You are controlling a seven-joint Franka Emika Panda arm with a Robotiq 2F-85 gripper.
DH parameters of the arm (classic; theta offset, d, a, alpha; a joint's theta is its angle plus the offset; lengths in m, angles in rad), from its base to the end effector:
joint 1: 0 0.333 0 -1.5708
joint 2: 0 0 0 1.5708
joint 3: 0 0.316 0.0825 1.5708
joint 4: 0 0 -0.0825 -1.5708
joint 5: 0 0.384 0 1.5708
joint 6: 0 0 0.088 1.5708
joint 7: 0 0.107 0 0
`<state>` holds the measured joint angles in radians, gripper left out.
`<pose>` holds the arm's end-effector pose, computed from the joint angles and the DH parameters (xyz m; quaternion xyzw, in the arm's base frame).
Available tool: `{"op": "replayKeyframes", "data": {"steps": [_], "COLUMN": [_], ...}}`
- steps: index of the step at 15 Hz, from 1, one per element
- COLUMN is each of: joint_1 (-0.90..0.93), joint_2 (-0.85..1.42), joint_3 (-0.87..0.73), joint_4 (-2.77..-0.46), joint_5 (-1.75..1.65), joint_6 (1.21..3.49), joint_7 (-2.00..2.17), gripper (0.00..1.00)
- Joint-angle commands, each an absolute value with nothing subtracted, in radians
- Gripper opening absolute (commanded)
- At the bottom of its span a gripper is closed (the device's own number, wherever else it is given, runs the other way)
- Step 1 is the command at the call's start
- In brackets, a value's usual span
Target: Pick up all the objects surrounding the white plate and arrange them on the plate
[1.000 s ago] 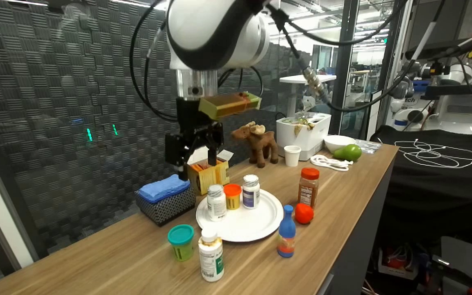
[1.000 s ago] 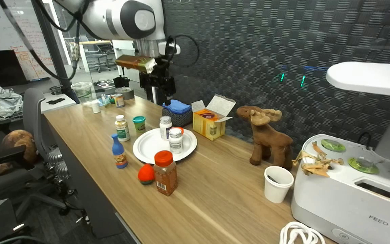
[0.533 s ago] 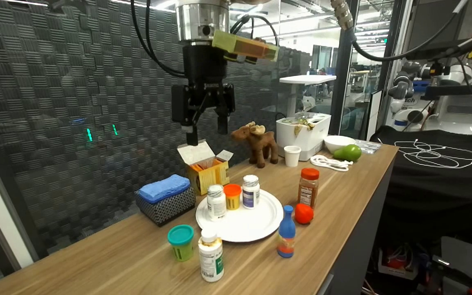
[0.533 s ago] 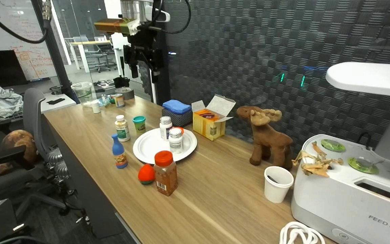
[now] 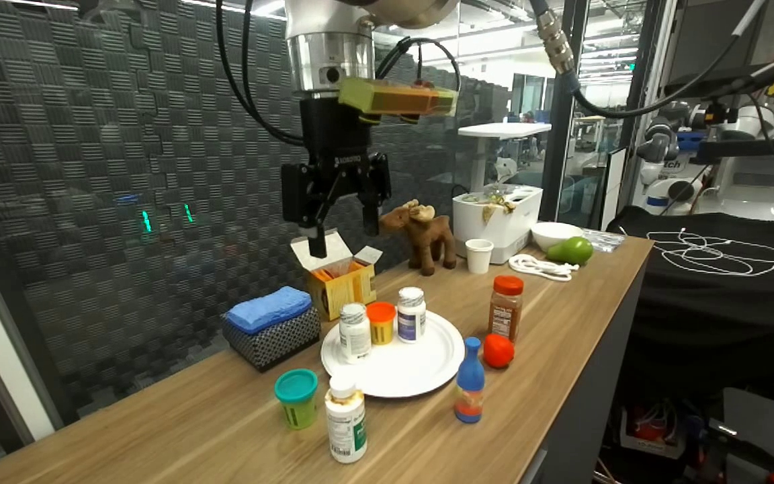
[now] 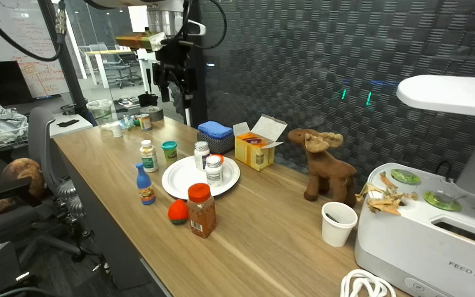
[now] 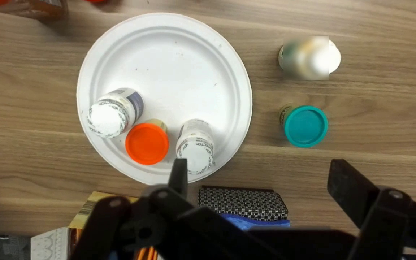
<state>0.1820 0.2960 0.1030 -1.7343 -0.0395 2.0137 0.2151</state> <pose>0.6143 0.1723 0.4073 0.9991 0.0414 -0.0065 0.0045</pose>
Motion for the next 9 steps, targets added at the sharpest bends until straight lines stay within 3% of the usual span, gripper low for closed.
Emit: {"op": "replayKeyframes", "data": {"steps": [1,9], "joint_1": [0.237,0.351], "joint_2": [0.315,0.441], "joint_3": [0.100,0.095], "joint_4": [-1.732,-1.702], "joint_5": [-0.083,-0.182], "joint_6": [2.026,2.029], "joint_7": [0.403,0.648], "gripper": [1.00,1.00]}}
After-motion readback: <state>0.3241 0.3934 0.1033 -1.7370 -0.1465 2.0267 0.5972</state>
